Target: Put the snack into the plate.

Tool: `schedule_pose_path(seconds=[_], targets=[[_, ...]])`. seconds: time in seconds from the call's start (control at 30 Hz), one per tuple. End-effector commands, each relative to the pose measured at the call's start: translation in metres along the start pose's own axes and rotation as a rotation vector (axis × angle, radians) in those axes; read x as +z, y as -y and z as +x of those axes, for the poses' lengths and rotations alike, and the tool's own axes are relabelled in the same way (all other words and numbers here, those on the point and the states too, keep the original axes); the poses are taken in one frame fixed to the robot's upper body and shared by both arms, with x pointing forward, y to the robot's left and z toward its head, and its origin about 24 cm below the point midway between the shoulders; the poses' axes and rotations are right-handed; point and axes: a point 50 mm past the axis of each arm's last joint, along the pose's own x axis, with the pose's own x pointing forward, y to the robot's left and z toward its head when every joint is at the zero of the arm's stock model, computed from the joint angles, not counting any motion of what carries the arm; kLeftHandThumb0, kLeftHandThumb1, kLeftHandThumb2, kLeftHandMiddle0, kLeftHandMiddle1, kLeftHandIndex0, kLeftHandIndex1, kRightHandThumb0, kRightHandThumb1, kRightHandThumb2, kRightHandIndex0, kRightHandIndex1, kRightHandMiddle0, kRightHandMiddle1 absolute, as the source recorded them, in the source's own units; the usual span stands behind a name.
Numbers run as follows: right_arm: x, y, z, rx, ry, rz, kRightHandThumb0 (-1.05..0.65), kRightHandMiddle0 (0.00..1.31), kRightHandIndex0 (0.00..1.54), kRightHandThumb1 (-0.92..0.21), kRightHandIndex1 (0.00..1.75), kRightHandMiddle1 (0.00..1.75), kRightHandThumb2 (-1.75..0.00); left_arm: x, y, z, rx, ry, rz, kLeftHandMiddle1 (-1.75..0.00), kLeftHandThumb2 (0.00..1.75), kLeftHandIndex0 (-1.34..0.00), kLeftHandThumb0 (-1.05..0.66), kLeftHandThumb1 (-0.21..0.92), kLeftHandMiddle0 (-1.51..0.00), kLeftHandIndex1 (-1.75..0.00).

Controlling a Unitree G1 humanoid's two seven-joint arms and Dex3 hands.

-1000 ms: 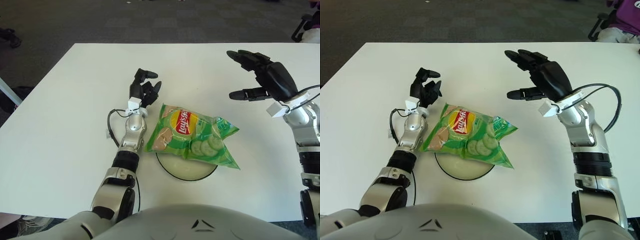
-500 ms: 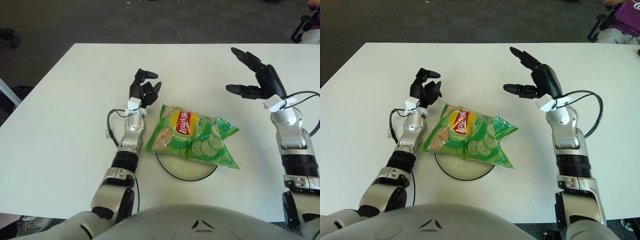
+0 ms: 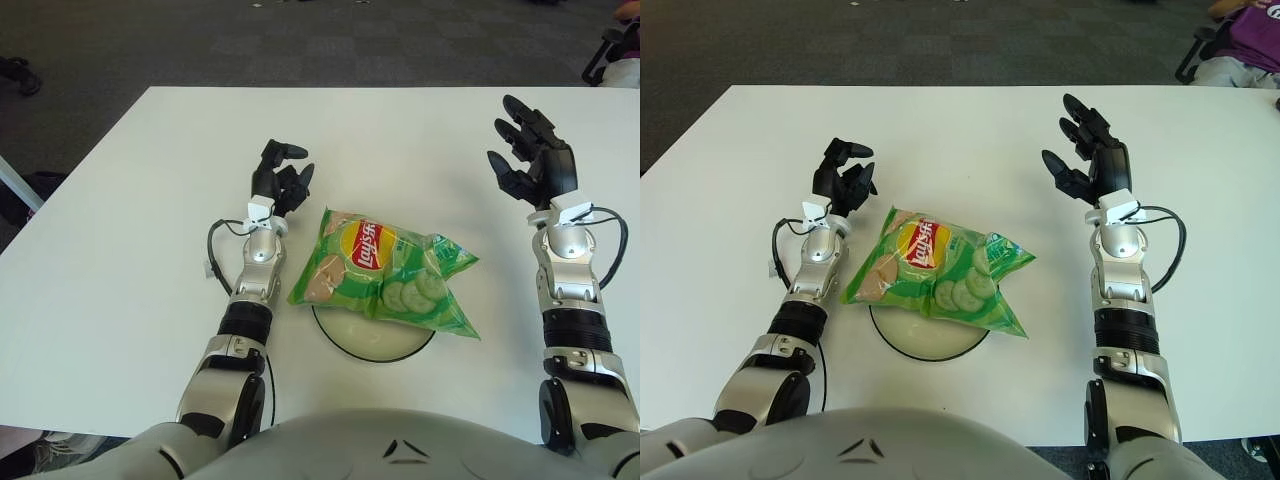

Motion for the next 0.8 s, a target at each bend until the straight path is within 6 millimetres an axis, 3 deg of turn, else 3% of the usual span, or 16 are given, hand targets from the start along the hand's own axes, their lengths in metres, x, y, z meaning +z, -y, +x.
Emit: schedule_pose_path(seconds=[0.0, 0.77], targets=[[0.005, -0.001, 0.006, -0.017, 0.025, 0.028, -0.44, 0.44, 0.56, -0.92, 0.03, 0.05, -0.47, 0.003, -0.004, 0.005, 0.017, 0.021, 0.008, -1.75, 0.24, -0.50, -0.36, 0.92, -0.96, -1.44], [0.007, -0.007, 0.008, -0.015, 0.028, 0.031, -0.44, 0.45, 0.57, -0.92, 0.01, 0.04, -0.47, 0.005, -0.016, 0.009, 0.096, 0.079, -0.024, -1.75, 0.25, -0.49, -0.36, 0.92, -0.96, -1.45]])
